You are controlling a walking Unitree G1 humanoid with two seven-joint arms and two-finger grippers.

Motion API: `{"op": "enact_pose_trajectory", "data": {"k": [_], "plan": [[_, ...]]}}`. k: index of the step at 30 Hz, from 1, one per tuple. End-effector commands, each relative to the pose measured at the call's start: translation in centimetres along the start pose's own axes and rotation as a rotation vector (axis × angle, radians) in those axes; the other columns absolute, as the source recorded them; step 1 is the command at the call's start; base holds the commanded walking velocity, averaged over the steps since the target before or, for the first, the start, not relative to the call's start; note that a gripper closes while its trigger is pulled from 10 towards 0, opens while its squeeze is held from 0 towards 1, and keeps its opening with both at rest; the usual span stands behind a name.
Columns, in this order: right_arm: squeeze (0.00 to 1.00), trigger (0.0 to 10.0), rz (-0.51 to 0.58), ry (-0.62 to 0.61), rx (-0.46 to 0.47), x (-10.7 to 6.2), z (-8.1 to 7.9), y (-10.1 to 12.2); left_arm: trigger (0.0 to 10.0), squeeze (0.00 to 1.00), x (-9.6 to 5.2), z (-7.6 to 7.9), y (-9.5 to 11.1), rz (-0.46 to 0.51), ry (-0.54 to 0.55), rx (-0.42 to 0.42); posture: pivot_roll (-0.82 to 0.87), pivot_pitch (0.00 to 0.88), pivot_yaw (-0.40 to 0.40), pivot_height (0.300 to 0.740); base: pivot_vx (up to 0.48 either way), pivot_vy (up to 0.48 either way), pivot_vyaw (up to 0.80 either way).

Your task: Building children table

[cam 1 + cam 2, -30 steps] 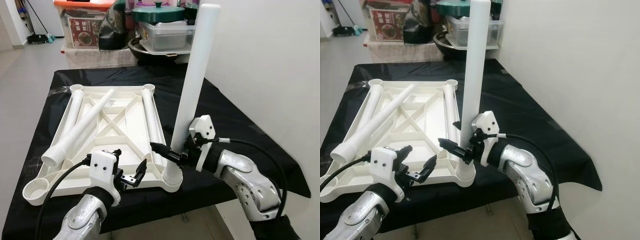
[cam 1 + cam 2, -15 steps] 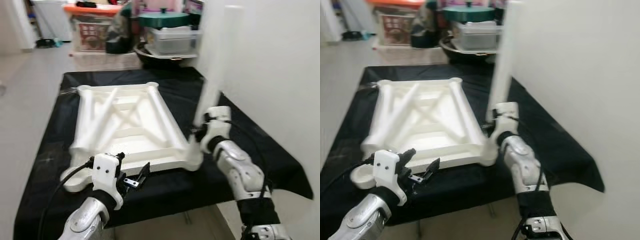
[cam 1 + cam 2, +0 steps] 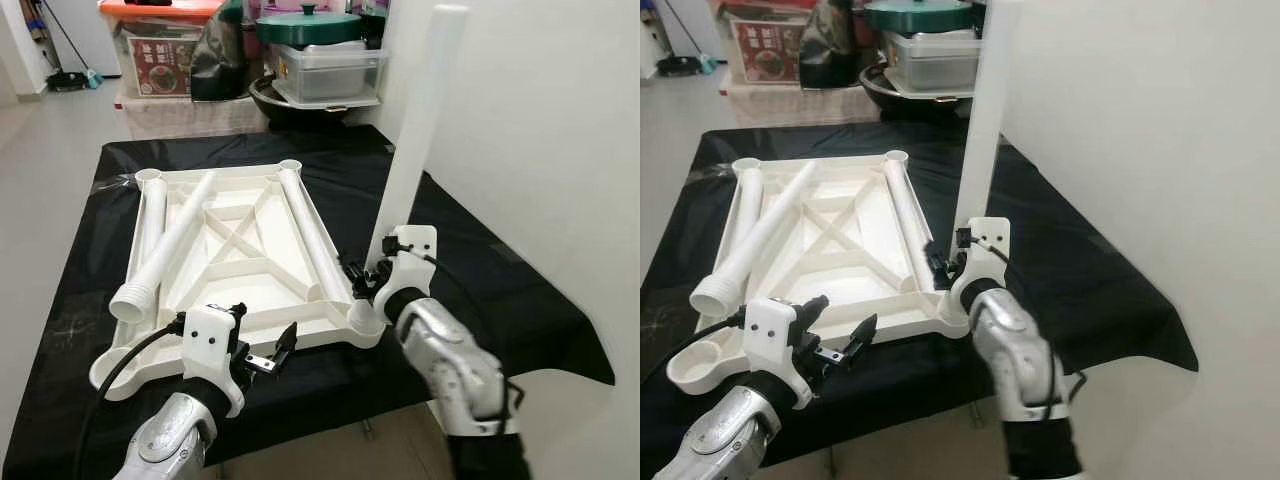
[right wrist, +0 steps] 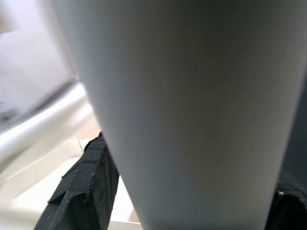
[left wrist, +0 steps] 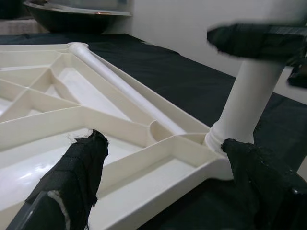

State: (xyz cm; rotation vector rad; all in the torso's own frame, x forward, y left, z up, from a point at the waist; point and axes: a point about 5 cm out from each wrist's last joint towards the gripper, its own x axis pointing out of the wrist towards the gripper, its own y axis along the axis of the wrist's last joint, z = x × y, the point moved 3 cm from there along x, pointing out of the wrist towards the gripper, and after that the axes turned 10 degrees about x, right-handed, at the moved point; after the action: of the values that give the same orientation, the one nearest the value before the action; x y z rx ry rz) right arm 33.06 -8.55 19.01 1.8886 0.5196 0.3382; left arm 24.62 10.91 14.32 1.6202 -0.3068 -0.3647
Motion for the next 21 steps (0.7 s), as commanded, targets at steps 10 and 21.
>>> {"op": "enact_pose_trajectory", "data": {"k": [10,21], "plan": [[0.0,10.0,-0.123,0.507,-0.186,-2.3,-3.9,-0.8,10.0,0.0,0.1,0.2,-0.6,-0.021,-0.002,-0.019,0.18,0.0,-0.102,0.74,0.0,0.0,0.0],[0.0,0.0,-0.118,-0.155,-0.061,1.2,4.7,-1.9,10.0,0.0,-0.3,0.0,-0.7,-0.027,0.011,-0.02,0.19,0.0,-0.102,0.74,0.0,0.0,0.0]]}}
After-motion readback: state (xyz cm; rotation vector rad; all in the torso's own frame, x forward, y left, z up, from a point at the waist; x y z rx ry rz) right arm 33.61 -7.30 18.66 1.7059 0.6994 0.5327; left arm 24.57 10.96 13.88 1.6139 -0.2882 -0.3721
